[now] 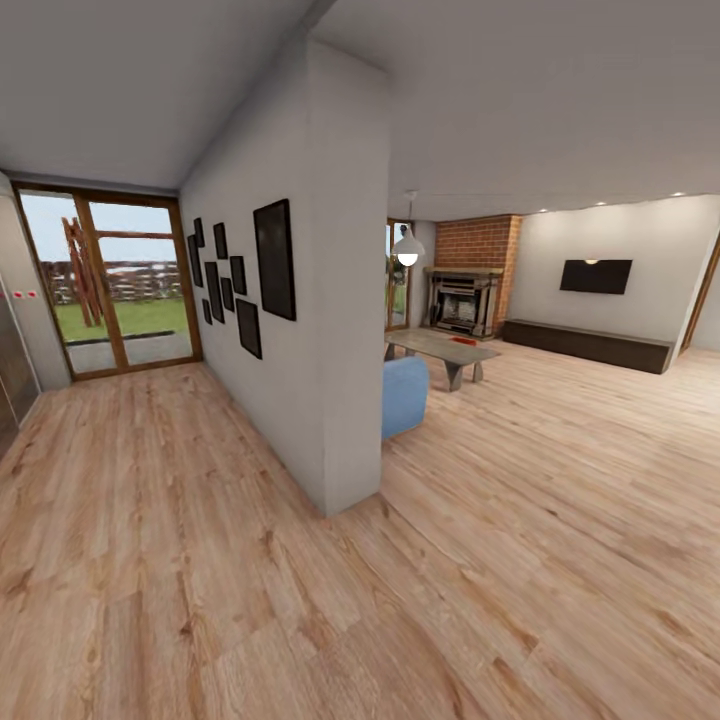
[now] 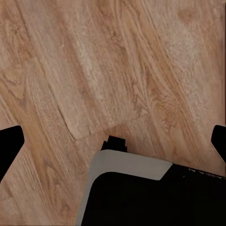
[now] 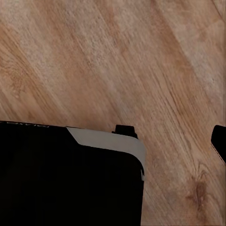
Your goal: Move the two storage containers from the living room to the garage. In the garage, place one container on the floor and stack the other container on top of it (either order is fine).
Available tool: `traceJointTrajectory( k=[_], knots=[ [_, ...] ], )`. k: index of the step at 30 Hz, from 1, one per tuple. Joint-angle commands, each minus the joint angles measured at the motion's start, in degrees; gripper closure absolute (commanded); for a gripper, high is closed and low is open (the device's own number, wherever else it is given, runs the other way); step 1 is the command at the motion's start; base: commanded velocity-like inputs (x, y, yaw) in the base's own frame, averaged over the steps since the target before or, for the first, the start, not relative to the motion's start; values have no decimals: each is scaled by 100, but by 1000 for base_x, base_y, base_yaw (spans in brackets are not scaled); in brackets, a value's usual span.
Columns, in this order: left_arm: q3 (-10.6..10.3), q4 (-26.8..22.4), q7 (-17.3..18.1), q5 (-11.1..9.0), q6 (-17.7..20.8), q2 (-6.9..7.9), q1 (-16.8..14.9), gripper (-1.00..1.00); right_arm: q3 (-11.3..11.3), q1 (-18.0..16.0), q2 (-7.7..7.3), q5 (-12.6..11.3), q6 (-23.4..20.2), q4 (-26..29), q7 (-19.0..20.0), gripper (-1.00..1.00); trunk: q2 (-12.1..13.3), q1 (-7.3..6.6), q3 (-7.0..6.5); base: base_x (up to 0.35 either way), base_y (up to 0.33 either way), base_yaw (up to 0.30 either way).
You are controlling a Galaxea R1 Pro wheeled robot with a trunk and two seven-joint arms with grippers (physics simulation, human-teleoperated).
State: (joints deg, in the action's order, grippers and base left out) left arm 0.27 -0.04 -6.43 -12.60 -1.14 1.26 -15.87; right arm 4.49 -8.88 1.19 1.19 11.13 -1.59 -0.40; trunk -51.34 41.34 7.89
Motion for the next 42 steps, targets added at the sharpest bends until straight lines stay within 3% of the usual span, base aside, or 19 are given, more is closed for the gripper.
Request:
traceJointTrajectory(
  k=[1,13,42],
  knots=[
    [-1,1,-8,-38,-24,-2,-4,-100,55,-9,7,15,29,-17,0,-100,-5,4,8,322,0,0],
    [-1,-1,-8,-36,-51,-11,-4,-100,28,-9,16,-24,29,-17,1,-100,-5,4,8,322,0,-31],
    [-1,-4,-17,-34,-53,-11,-4,-100,46,-9,33,21,29,-17,-4,-100,-5,4,8,322,0,-275]
  ],
)
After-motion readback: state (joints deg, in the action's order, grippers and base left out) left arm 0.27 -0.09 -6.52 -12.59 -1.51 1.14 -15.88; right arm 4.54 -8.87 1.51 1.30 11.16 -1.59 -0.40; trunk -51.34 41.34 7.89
